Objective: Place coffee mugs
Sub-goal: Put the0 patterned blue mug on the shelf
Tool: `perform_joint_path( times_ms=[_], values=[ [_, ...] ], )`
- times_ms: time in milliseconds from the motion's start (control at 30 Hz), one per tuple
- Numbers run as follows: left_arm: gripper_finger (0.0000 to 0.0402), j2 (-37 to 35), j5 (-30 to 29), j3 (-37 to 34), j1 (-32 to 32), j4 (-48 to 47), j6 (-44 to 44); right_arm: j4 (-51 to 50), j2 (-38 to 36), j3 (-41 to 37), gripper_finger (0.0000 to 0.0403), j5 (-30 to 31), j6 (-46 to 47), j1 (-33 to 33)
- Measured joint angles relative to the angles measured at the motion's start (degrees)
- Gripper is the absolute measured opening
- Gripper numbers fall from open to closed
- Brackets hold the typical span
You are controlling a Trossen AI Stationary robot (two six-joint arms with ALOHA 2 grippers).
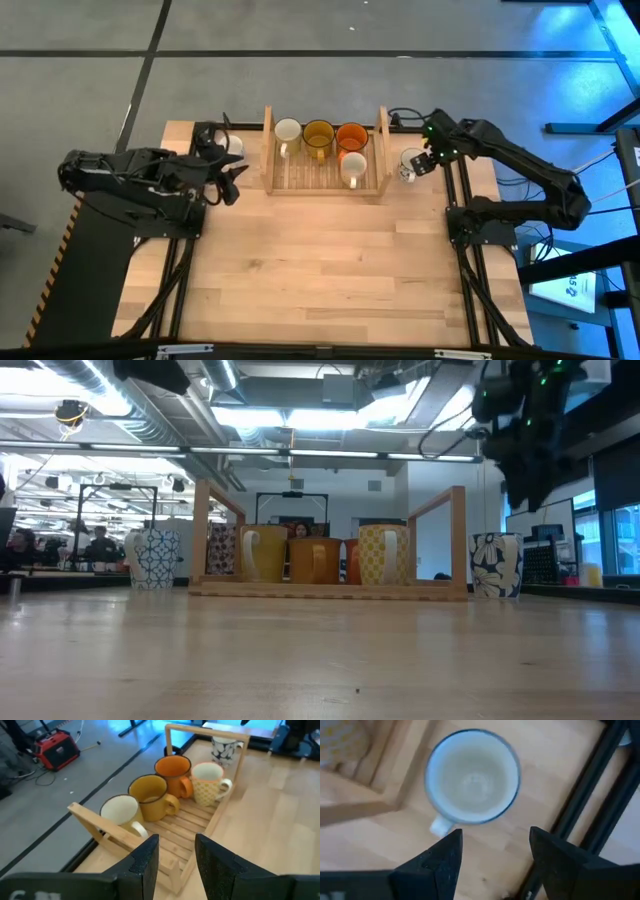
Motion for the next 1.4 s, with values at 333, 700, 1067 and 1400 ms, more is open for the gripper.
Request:
perform_joint_path(
  times_ms=[333, 700, 1067, 1400],
  values=[
    [0.0121, 0.3, 0.1, 0.0, 2.3, 0.1, 0.0, 8.5, 5.6, -3.4, 0.0218, 1.9, 5.0, -4.8],
    [0.0121, 0.3, 0.1, 0.0, 2.6, 0.1, -0.1, 11.0, 13.7, -3.4, 0.0163, 3.5, 4.6, -7.6],
    [0.0121, 0.3, 0.1, 0.0, 2.6, 0.1, -0.2, 11.8, 17.0, -3.4, 0.0046, 2.4, 4.4, -7.5],
    [0.0121, 0.3, 0.1, 0.0, 2.6, 0.1, 0.0, 10.0, 14.9, -3.4, 0.0009, 2.1, 3.3, -7.4]
  ],
)
